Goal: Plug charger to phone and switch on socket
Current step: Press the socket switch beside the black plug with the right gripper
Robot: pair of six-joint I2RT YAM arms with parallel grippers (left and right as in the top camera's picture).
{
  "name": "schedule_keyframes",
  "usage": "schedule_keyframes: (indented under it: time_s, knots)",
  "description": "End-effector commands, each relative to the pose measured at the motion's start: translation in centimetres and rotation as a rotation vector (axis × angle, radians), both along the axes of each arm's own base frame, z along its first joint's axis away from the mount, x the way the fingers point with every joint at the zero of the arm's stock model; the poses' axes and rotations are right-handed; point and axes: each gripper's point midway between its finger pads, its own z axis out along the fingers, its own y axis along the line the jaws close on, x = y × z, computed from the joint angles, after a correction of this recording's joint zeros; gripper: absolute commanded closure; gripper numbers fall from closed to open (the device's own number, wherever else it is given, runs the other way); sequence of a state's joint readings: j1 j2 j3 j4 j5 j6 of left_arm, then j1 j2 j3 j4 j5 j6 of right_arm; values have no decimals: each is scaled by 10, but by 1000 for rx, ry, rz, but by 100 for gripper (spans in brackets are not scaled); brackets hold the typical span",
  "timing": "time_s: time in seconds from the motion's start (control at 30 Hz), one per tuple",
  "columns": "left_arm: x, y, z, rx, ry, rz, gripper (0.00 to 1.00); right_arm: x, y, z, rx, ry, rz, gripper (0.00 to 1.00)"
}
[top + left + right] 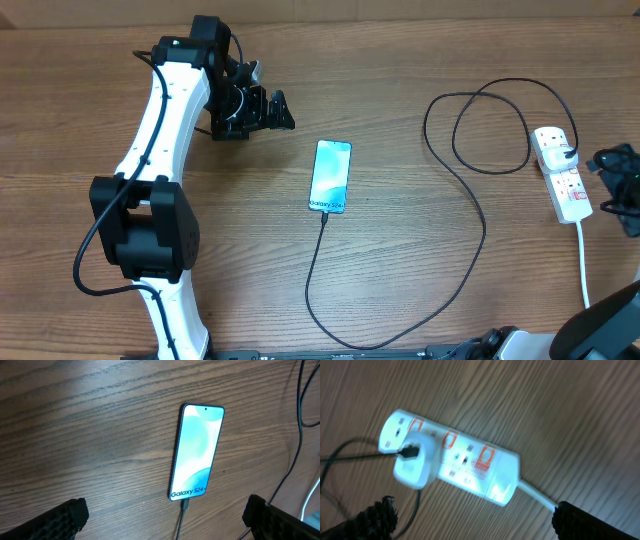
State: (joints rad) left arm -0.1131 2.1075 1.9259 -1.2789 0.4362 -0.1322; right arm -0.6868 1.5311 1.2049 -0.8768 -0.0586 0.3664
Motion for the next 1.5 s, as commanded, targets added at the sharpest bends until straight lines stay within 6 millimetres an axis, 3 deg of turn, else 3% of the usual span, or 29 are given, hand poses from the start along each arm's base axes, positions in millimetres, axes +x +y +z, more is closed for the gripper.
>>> schedule_keyframes:
  time_s: [0.0,0.07,0.17,0.23,0.3,0.33,0.47,0.5,0.57,0.63,0.73,0.9,1.1,1.47]
  knots:
    - [2,1,14,-2,-35,7,0,20,20,4,107,-109,75,0]
    - [2,1,14,-2,-35,7,0,29,16,9,74,-145,119,1]
    - [2,1,14,-2,-35,7,0,34,10,10,38,-154,138,16]
    - [2,1,14,-2,-35,7,0,35,7,8,39,-141,148,41]
    - [2,1,14,-2,-35,7,0,35,2,6,39,-116,134,94]
    - [2,1,14,-2,-35,7,0,36,-2,6,34,-108,128,96]
    - [2,1,14,-2,-35,7,0,40,-27,10,-31,-51,82,94]
    - [2,1,14,-2,-35,7,0,39,-36,10,-58,-27,67,87]
    - [2,1,14,-2,-35,7,0,38,-46,8,-91,9,52,58]
    - [2,1,14,-2,-35,7,0,42,-51,2,-112,26,90,43]
    - [2,1,14,-2,-35,7,0,45,-53,-13,-116,58,153,24]
    - [2,1,14,-2,-35,7,0,45,-53,-48,-75,123,199,7]
    - [2,1,14,-2,-35,7,0,45,-53,-83,-29,180,228,3]
    - [2,1,14,-2,-35,7,0,45,-56,-111,1,208,224,0]
